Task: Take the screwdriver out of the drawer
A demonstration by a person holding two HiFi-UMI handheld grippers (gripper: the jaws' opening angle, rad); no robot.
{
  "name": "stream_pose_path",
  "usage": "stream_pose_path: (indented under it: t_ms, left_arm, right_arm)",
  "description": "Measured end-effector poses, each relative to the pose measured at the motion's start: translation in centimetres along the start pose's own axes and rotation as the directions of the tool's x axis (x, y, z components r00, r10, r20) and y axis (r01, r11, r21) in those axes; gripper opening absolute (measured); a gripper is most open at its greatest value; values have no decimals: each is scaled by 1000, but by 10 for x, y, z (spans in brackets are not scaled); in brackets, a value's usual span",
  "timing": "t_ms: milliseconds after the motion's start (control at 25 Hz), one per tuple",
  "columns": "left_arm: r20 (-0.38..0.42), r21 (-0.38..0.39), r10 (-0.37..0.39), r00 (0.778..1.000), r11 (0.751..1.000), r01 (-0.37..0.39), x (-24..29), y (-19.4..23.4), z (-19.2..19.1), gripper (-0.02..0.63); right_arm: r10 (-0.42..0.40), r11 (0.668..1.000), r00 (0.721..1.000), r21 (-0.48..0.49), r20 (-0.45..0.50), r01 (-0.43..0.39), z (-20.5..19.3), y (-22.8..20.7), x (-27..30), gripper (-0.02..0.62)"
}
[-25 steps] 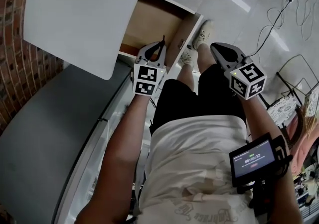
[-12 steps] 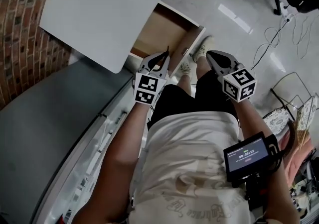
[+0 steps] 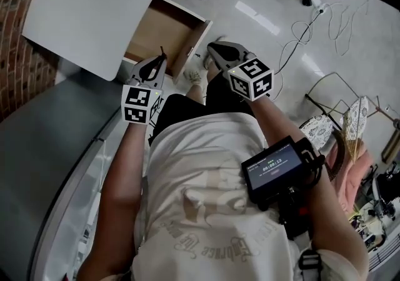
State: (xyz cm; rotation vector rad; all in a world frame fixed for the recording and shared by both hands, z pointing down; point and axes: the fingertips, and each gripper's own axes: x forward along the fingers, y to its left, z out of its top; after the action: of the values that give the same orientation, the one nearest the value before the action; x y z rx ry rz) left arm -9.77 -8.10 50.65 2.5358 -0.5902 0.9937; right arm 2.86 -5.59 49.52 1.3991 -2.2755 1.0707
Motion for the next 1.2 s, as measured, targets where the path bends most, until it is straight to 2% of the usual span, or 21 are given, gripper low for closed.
stream_pose_path:
  t_ms: [360, 600, 800, 1200]
  left_arm:
    - [40, 14, -12, 999, 1000, 11, -29, -6, 23, 48]
    - [80, -30, -9, 997, 999, 11, -50, -5, 36, 48]
    - [119, -22, -14, 993, 1000, 17, -62, -5, 53, 48]
    - [207, -23, -6, 978, 1000, 11, -95, 12, 92, 48]
  right_arm:
    - [4, 1000, 999, -21, 37, -3, 26, 25, -9, 23]
    - [7, 1000, 999, -27, 54, -5, 37, 38, -13, 23]
    - [11, 999, 998, -34, 67, -9, 48, 46, -19, 23]
    - [48, 994, 994, -103, 102, -38, 91, 71, -19, 23]
